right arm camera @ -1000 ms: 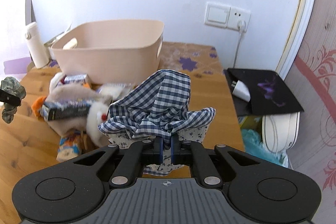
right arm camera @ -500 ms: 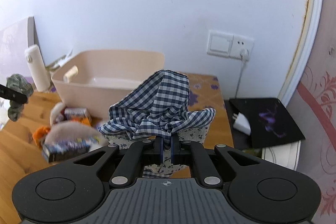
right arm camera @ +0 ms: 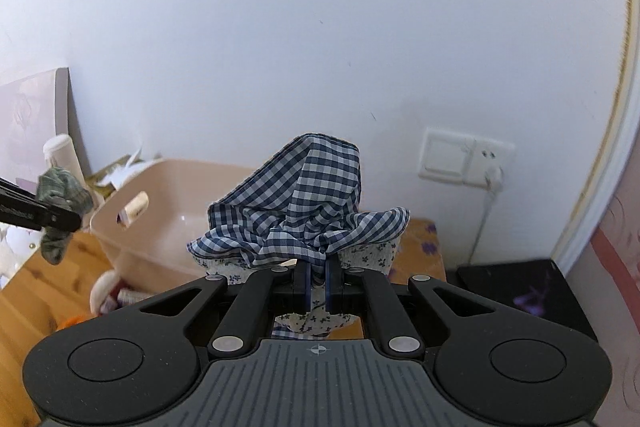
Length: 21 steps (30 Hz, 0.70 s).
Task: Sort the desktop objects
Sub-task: 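Lift the scrunchie and gingham cloth with both tools and carry them over the beige bin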
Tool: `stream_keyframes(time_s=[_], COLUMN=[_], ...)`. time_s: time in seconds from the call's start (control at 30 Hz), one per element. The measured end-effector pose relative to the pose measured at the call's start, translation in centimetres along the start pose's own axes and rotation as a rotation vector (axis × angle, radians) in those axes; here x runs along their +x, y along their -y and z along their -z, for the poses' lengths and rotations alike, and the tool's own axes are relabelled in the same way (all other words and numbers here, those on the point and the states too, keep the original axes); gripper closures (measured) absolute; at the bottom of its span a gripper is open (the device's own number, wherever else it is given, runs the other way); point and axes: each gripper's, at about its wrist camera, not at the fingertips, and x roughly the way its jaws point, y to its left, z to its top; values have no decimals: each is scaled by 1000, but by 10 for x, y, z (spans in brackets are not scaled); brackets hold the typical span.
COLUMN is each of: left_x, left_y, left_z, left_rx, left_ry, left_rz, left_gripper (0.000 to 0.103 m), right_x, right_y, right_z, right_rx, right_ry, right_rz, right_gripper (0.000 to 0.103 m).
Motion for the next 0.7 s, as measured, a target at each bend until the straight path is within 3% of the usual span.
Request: stream_keyframes(time_s=[0.43,0.7], left_x=[59,106], left_y=[5,9], left_z=[-32,-29], left_rx=[-3,-14], left_ry=[-22,-107], left_rz=[-79,-118], left_gripper=[86,86], right_x=[63,110], right_y=[-21,-39], right_z=[-41,-47], right_rx=[-100,-143], right_ry=[35,-36], right_rz=[-90,-141], right_gripper=[96,96])
